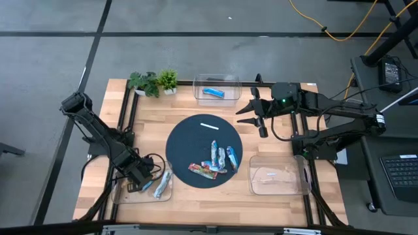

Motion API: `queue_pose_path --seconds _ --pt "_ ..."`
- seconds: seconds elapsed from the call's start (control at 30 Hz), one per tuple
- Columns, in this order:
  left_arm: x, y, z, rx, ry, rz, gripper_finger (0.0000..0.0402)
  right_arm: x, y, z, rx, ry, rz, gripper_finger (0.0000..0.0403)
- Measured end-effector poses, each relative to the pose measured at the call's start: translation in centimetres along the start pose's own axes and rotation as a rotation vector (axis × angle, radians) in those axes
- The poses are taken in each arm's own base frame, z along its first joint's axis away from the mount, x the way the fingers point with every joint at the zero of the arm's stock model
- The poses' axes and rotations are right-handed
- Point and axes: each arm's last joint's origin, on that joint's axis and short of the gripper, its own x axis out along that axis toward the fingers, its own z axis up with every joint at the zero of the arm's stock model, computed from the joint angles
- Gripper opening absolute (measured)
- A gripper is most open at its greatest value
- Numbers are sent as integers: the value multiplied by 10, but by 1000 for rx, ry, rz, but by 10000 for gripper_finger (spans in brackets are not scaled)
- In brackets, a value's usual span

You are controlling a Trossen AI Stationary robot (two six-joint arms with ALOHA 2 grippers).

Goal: Pick and place Granola Bars by type
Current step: Put the orange granola bar into the bottom left transparent bin, then put the blue granola bar into the bottom right transparent bin

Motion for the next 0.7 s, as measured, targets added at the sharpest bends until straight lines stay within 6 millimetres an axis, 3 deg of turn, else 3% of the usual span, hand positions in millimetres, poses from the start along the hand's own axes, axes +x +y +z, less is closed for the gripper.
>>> queue_pose_path --seconds 0.4,0.7 --pt "0 -3 -1 -11 64 -62 133 0 0 0 -3 0 0 138" --pt "-13 -10 1 -5 36 -98 147 0 3 -3 9 24 66 138"
